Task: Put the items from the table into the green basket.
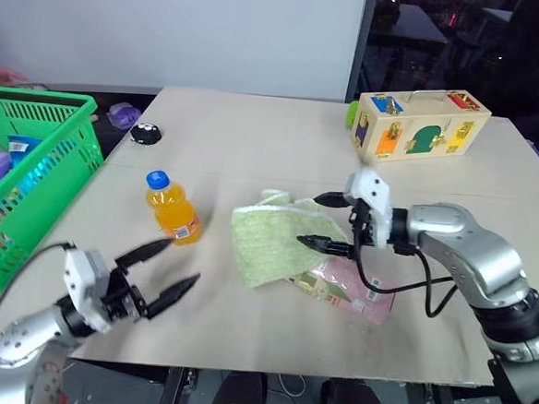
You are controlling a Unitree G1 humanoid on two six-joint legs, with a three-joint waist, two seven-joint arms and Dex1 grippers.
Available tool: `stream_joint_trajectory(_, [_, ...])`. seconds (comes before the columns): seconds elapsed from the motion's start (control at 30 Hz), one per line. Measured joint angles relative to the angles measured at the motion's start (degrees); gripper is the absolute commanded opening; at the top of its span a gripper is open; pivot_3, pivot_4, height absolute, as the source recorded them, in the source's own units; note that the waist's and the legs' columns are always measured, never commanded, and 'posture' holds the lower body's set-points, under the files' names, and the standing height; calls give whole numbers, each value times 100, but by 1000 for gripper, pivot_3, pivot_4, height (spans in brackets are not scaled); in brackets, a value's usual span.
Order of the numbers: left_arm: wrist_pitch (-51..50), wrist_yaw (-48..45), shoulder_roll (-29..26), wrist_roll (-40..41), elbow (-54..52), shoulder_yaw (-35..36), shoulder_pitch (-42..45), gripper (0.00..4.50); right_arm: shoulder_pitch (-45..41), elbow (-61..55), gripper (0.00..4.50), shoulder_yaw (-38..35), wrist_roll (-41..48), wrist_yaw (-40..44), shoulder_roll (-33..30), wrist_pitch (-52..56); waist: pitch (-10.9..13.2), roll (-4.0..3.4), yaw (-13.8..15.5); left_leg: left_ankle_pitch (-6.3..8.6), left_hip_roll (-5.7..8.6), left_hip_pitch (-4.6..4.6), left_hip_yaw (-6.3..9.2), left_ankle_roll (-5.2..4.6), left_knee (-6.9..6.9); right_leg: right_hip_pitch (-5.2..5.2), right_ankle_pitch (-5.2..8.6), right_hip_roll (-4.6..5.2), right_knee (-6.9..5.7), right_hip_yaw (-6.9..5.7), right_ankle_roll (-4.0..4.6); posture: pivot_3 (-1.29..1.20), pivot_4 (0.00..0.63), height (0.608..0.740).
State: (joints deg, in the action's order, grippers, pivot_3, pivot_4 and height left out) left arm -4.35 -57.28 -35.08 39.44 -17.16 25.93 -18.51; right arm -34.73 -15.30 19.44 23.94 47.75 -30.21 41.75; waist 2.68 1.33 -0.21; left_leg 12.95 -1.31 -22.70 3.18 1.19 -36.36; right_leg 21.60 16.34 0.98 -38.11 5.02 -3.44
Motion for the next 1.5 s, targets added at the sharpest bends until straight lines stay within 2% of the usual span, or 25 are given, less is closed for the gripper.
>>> stream_joint_trajectory(0.13, [-628,503,-201,411,-879,170,-114,4462,-167,305,4500,86,-198,161,125,-234,-1,-5,22,0,0,-1,7,0,5,1,0,-1,-2,-8,0,144,0,740])
stream_joint_trajectory(0.23, [-997,321,-373,478,-1387,182,-977,4462,-377,538,4500,194,-334,282,300,-266,2,-14,-19,0,-4,3,15,0,11,5,2,-8,-10,-16,3,148,0,740])
stream_joint_trajectory(0.33, [-1040,105,-487,282,-1406,179,-1364,4462,-754,845,4500,513,-376,357,652,79,10,-27,1,-2,-8,12,25,2,11,5,6,-16,-30,-27,10,157,0,740])
stream_joint_trajectory(0.43, [-1106,21,-630,273,-1429,228,-1301,4462,-1084,1306,4500,708,-456,342,1030,324,15,-35,64,-7,-8,23,29,9,9,9,16,-18,-47,-32,27,185,0,740])
stream_joint_trajectory(0.57, [-1441,118,-1073,477,-1591,418,-726,4462,-1577,2610,4500,1129,-934,333,1639,134,17,-37,174,-16,-8,29,32,23,8,6,17,-18,-59,-38,28,203,0,740])
stream_joint_trajectory(0.6, [-1527,152,-1116,538,-1632,485,-633,4500,-1582,2821,3967,1223,-1034,372,1679,56,13,-32,193,-18,-6,29,28,27,6,4,17,-15,-59,-37,28,208,0,740])
stream_joint_trajectory(0.63, [-1606,194,-1153,584,-1651,505,-573,4500,-1582,2986,3713,1286,-1125,418,1683,-2,13,-32,209,-18,-2,27,26,27,5,4,14,-10,-57,-36,24,210,0,740])
stream_joint_trajectory(0.67, [-1733,272,-1190,623,-1697,513,-510,4500,-1582,3172,3017,1312,-1256,461,1667,-146,13,-32,240,-18,2,19,24,27,5,7,8,-7,-48,-34,13,210,0,740])
stream_joint_trajectory(0.87, [-2028,420,-1192,703,-1840,523,-409,4500,-1603,3171,271,1250,-1543,600,1429,-542,9,-27,259,-17,-2,20,38,27,13,8,7,-11,-52,-44,12,206,0,740])
stream_joint_trajectory(0.9, [-2067,451,-1194,713,-1842,522,-376,4500,-1574,3129,13,1193,-1567,595,1401,-584,11,-30,260,-17,-2,21,38,27,13,8,8,-11,-55,-44,13,202,0,740])
stream_joint_trajectory(0.93, [-2108,485,-1197,744,-1846,525,-325,4500,-1525,3070,13,1097,-1562,582,1352,-602,14,-35,266,-17,-2,21,38,27,13,8,9,-11,-56,-44,14,202,0,740])
stream_joint_trajectory(1.0, [-2175,525,-1200,796,-1874,525,-237,4500,-1343,2841,13,688,-1343,576,1305,-545,16,-38,285,-17,-1,16,40,27,11,8,9,-11,-56,-46,15,189,0,740])
stream_joint_trajectory(1.13, [-2329,635,-1209,907,-1992,450,59,4500,-1089,1911,13,-799,-310,497,1189,-108,20,-44,287,-17,0,4,41,27,9,10,9,-10,-53,-46,13,166,0,740])
stream_joint_trajectory(1.2, [-2424,671,-1222,1016,-2061,263,289,4500,-973,1453,13,-1768,211,157,1057,181,20,-44,321,-17,2,2,43,27,8,9,9,-9,-51,-46,13,138,0,740])
stream_joint_trajectory(1.33, [-2601,768,-1251,1203,-2167,-115,795,4500,-347,774,13,-3570,700,-733,311,731,18,-41,394,-17,5,-5,37,26,8,7,9,-7,-35,-41,14,106,0,740])
stream_joint_trajectory(1.4, [-2691,813,-1263,1304,-2216,-251,1019,4500,139,493,13,-4168,825,-980,-80,975,23,-49,381,-16,4,-6,33,25,9,9,9,-8,-35,-36,14,85,0,740])
stream_joint_trajectory(1.5, [-2773,854,-1276,1388,-2234,-430,1298,4500,865,325,13,-4684,720,-1256,-633,1061,20,-73,275,-16,4,-4,27,24,10,10,9,-9,-36,-30,14,61,0,740])
